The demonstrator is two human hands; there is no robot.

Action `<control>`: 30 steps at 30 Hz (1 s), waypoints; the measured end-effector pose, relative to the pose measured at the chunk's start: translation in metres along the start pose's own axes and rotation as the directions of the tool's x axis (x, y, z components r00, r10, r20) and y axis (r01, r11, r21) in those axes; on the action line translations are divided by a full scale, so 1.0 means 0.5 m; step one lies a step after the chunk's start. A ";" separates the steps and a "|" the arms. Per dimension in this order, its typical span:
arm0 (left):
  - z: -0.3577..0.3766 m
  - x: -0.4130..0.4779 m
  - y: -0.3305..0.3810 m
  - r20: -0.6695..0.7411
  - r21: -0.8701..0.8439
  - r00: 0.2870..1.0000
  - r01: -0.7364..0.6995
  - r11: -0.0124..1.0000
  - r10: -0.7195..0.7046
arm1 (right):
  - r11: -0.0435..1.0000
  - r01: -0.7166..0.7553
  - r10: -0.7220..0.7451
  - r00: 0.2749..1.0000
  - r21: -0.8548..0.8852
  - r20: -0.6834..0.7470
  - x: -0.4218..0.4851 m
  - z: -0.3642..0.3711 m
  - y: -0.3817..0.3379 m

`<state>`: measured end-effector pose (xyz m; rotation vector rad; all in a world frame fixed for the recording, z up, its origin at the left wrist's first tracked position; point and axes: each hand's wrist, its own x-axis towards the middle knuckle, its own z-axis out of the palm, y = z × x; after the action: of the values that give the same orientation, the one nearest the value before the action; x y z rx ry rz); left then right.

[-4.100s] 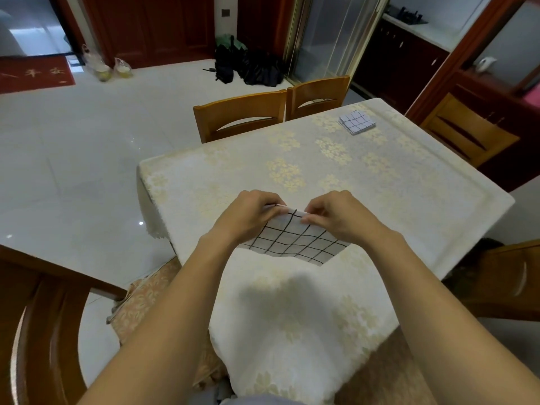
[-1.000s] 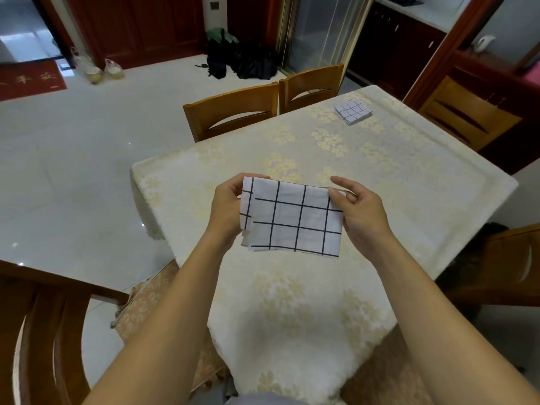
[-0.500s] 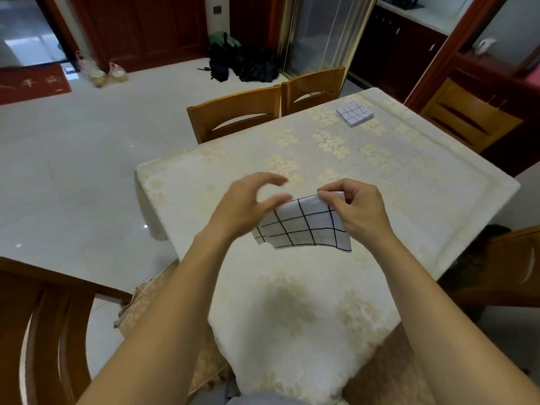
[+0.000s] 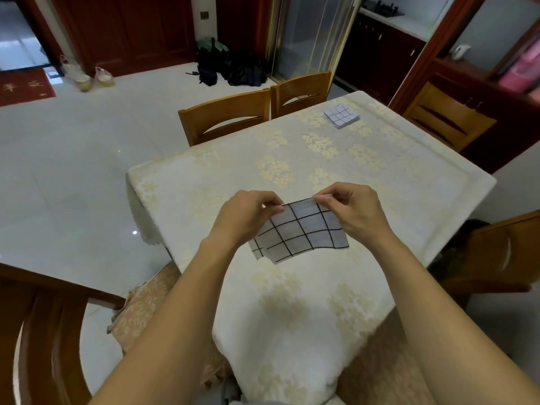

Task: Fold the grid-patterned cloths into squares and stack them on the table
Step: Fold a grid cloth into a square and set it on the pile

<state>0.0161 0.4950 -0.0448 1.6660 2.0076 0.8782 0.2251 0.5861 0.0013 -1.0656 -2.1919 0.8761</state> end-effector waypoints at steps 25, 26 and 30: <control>-0.040 -0.179 0.118 -0.090 0.073 0.994 -0.058 0.996 0.065 | 0.954 0.063 -0.048 0.997 -0.293 0.058 -0.217 -0.033 0.027; -0.041 -0.192 0.119 -0.111 0.039 0.993 -0.044 0.998 0.048 | 0.969 0.047 -0.043 0.999 -0.244 0.020 -0.230 -0.035 0.032; -0.046 -0.243 0.114 -0.154 0.053 0.988 -0.005 0.999 0.013 | 0.991 0.032 -0.038 0.998 -0.128 -0.046 -0.276 -0.014 0.032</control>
<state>0.0695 0.3778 -0.0011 1.6828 2.1439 0.9936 0.3115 0.4825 -0.0316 -1.0931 -2.2437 0.6950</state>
